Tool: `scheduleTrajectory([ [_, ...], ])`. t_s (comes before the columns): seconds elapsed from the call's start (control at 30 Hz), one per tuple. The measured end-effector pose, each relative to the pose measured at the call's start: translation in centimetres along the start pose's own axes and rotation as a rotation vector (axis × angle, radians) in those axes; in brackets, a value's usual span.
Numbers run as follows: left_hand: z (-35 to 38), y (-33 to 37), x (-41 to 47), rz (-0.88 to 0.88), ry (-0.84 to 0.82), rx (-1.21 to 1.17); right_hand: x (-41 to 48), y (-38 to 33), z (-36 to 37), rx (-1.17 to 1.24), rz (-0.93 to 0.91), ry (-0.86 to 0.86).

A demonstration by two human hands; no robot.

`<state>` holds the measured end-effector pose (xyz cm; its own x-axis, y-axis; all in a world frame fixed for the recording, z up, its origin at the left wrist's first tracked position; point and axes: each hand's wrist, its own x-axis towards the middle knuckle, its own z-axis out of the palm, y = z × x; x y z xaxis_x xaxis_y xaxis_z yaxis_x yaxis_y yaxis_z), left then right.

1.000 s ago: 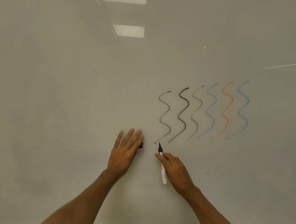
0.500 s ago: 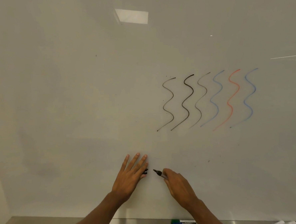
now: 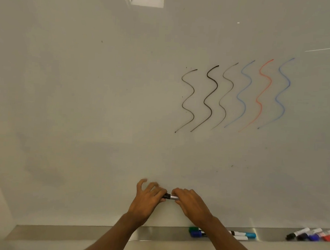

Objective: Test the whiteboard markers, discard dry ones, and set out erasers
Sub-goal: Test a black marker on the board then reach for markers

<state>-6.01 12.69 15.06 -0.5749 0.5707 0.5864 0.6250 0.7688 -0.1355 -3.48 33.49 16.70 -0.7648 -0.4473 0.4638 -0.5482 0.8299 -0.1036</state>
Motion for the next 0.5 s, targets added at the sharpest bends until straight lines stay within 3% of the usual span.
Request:
scheduleTrajectory([
  [0.17, 0.2, 1.4, -0.5, -0.066, -0.255, -0.215, -0.9, -0.1, 1.6, 0.108, 0.106, -0.074],
  [0.5, 2.3, 3.2, -1.5, 0.008, -0.269, -0.182, -3.1, -0.2, 3.2, 0.210, 0.217, -0.121],
])
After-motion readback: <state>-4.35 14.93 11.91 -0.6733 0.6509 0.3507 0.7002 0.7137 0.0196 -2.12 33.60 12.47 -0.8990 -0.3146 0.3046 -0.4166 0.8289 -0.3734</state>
